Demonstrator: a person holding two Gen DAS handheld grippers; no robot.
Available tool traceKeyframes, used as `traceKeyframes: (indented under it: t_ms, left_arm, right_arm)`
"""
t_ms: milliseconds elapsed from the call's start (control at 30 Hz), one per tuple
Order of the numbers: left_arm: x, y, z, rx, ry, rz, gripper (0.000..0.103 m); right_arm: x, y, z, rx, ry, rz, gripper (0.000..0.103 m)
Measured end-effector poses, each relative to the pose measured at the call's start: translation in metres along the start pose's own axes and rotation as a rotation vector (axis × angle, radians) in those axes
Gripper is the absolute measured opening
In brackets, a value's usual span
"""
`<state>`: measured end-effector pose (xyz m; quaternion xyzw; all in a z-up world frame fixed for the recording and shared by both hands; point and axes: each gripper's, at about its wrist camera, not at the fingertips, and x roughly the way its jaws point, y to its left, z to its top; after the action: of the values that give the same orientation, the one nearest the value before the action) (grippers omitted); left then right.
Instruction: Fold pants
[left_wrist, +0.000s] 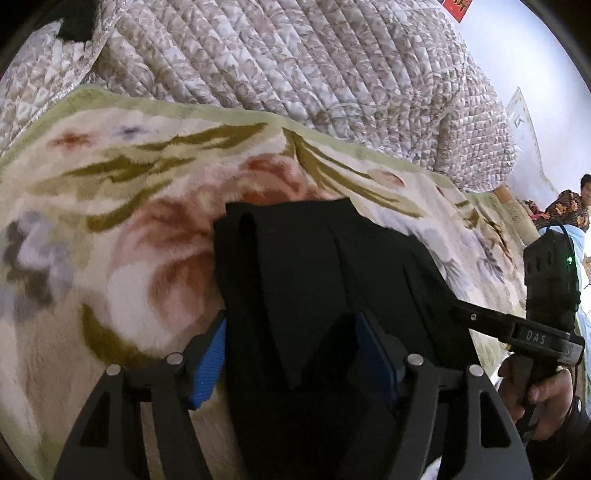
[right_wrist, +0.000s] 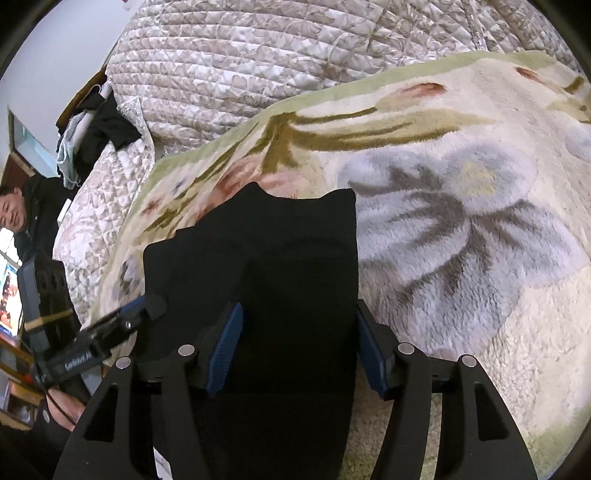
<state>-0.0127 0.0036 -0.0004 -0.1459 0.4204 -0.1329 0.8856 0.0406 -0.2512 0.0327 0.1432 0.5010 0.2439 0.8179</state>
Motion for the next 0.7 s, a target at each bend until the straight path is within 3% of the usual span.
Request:
traceKeyframes:
  t_ms: [167,267,367,433,700]
  left_arm:
    - [-0.001,0.0,-0.005,0.014,-0.01,-0.006,0.067]
    - [0.007,-0.003,0.004,0.014,-0.015,0.012,0.062]
    - [0.006,-0.012,0.004,0.041,-0.03,0.031,0.049]
    - [-0.001,-0.019,0.004,0.072,-0.05,0.038,0.036]
    - [-0.03,-0.051,0.013,0.149,-0.064,0.095,0.023]
  right_arm:
    - [-0.004,0.002,-0.009,0.006,0.005,0.061,0.061]
    - [0.007,-0.001,-0.001,0.019,0.01,0.03,0.05]
    - [0.011,0.002,0.002,0.017,0.006,0.019,0.04]
    - [0.007,0.0,0.001,0.039,-0.003,0.054,0.023]
    - [-0.017,0.017,-0.001,-0.002,-0.063,0.07,0.019]
